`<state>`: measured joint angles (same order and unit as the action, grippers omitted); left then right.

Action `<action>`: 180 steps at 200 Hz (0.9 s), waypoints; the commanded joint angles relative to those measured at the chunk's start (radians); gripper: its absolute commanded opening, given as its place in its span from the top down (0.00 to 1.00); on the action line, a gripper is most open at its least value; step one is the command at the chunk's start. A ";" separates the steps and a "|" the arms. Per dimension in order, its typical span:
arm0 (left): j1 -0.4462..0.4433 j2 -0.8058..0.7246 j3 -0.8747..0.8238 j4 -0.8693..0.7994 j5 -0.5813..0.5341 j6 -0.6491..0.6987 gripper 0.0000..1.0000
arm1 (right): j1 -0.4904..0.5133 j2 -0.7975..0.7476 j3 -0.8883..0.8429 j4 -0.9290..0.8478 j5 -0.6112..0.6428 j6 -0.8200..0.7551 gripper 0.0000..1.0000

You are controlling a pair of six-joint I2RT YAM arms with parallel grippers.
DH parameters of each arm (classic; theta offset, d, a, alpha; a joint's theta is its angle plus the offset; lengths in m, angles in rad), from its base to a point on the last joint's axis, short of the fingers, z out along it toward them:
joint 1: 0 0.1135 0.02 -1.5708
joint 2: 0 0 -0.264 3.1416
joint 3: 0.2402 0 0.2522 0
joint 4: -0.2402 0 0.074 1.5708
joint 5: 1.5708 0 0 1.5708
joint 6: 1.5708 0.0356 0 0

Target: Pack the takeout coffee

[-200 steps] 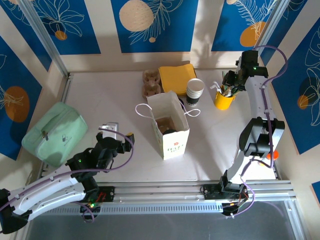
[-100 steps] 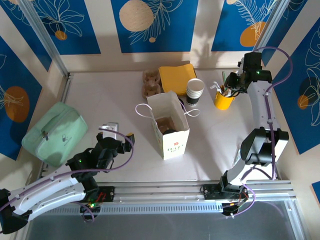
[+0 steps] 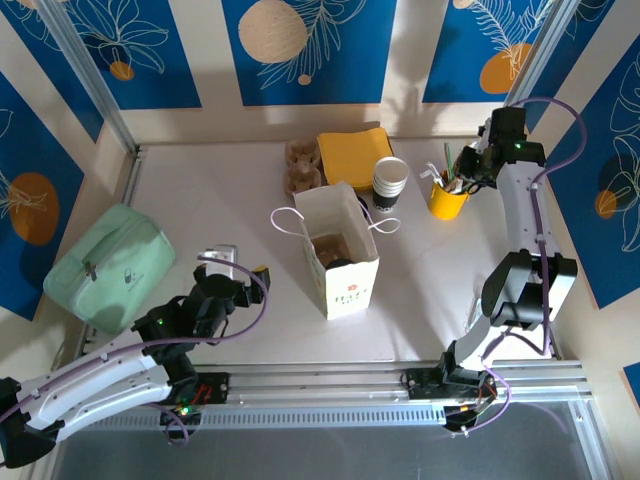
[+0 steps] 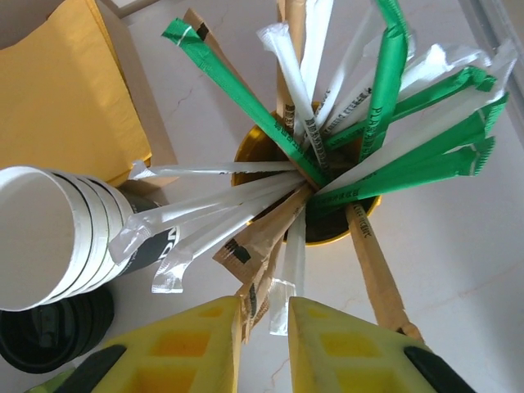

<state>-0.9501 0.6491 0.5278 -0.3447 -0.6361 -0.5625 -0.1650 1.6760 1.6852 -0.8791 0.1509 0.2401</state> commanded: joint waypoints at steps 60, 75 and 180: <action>0.010 -0.009 -0.008 0.006 0.009 -0.018 0.01 | -0.011 0.047 0.006 0.015 -0.049 0.002 0.81; 0.010 -0.012 -0.009 0.003 0.008 -0.018 0.01 | -0.012 0.055 0.015 0.010 -0.054 0.001 0.85; 0.010 -0.008 -0.005 0.009 0.007 -0.011 0.01 | -0.012 -0.078 0.040 -0.057 -0.018 -0.009 0.98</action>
<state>-0.9493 0.6434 0.5278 -0.3447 -0.6323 -0.5713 -0.1719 1.6745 1.6863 -0.8936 0.1303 0.2420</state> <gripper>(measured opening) 0.994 0.045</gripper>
